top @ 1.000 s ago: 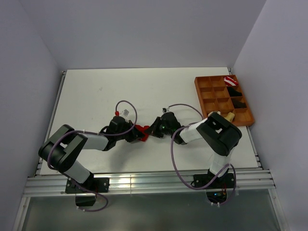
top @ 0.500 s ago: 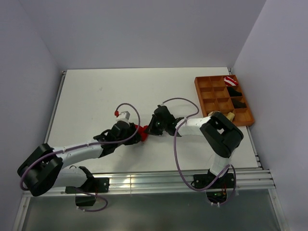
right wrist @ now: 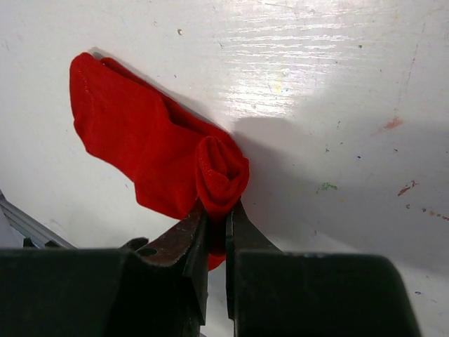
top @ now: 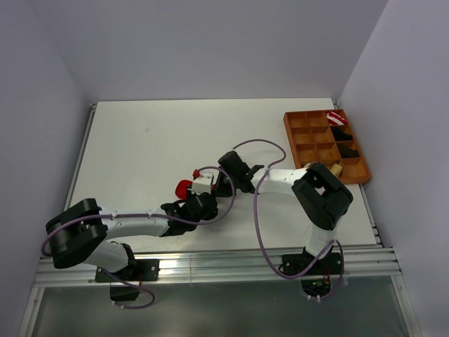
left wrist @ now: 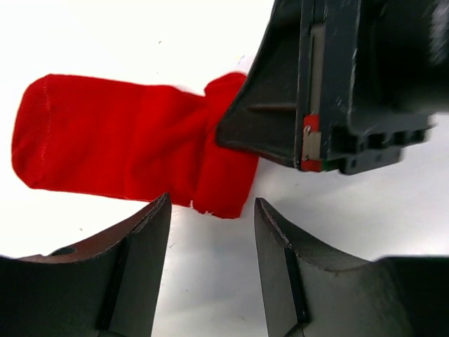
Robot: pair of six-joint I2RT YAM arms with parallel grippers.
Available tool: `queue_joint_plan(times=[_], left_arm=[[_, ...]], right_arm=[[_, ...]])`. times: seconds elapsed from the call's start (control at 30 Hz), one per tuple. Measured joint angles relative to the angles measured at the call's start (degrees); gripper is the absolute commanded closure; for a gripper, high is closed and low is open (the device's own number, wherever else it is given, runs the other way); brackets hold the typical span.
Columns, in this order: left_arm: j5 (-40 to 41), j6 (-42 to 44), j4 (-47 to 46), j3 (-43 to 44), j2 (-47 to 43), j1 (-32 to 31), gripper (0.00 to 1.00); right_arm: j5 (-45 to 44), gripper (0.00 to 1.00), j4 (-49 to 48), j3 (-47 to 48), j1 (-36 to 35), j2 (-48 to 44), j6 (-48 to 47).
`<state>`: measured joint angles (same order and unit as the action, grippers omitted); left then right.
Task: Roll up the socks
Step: Roll the sock at the center of the board.
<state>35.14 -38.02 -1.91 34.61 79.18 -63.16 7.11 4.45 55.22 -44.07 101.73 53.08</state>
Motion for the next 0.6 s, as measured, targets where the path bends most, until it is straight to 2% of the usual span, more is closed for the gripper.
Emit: queue_joint_plan(times=[0.23, 0.43, 0.6], left_arm=[[6.0, 2.7, -0.9, 1.2, 6.0, -2.9, 0.47], [10.3, 4.6, -2.2, 2.7, 6.6, -6.8, 0.46], [11.5, 6.0, -3.7, 3.2, 6.9, -7.4, 0.47]], right_arm=[[0.1, 1.00, 0.6, 0.3, 0.0, 0.2, 0.0], [1.0, 1.00, 0.5, 0.5, 0.0, 0.6, -0.1], [1.6, 1.00, 0.5, 0.8, 0.0, 0.9, -0.2]])
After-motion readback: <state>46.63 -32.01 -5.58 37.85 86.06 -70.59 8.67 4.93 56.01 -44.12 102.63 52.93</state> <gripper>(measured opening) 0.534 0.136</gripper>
